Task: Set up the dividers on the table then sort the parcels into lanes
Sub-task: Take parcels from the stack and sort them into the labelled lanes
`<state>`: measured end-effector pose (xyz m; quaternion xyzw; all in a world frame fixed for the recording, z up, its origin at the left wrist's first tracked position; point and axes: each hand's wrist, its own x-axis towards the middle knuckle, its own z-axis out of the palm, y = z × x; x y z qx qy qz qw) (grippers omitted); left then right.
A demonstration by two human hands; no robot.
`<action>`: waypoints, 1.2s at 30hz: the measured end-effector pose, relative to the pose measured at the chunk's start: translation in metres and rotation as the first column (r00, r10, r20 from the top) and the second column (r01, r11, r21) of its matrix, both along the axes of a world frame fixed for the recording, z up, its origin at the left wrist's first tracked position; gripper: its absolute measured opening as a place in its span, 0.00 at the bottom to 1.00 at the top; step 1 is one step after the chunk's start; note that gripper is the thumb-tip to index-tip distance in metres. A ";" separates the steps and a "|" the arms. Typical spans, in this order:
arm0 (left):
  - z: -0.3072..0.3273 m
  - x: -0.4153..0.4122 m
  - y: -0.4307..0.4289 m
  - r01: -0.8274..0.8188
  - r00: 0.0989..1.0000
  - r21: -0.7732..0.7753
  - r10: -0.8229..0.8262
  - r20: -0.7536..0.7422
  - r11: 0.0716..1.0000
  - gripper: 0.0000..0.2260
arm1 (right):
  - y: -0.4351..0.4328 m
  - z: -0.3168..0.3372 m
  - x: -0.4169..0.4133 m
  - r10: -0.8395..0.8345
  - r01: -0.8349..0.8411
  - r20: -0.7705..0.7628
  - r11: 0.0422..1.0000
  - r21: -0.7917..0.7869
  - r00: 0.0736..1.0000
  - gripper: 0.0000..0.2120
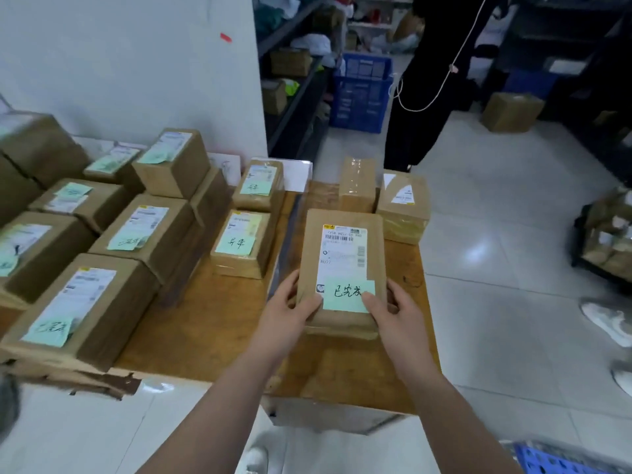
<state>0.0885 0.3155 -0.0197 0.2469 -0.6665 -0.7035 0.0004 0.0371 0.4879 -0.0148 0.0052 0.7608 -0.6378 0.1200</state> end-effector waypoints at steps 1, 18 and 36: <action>0.008 0.004 -0.006 -0.027 0.999 -0.018 0.027 -0.021 0.999 0.27 | -0.007 0.008 0.000 0.014 -0.014 -0.022 1.000 -0.005 1.000 0.18; 0.065 0.099 -0.183 -0.487 0.868 -0.030 0.480 -0.127 0.873 0.24 | -0.235 0.057 0.037 0.351 -0.353 -0.043 0.935 -0.029 0.935 0.14; 0.046 0.043 -0.421 -0.164 0.985 -0.137 0.169 0.021 0.977 0.22 | -0.447 0.037 0.024 0.078 -0.074 0.185 0.997 -0.027 0.980 0.25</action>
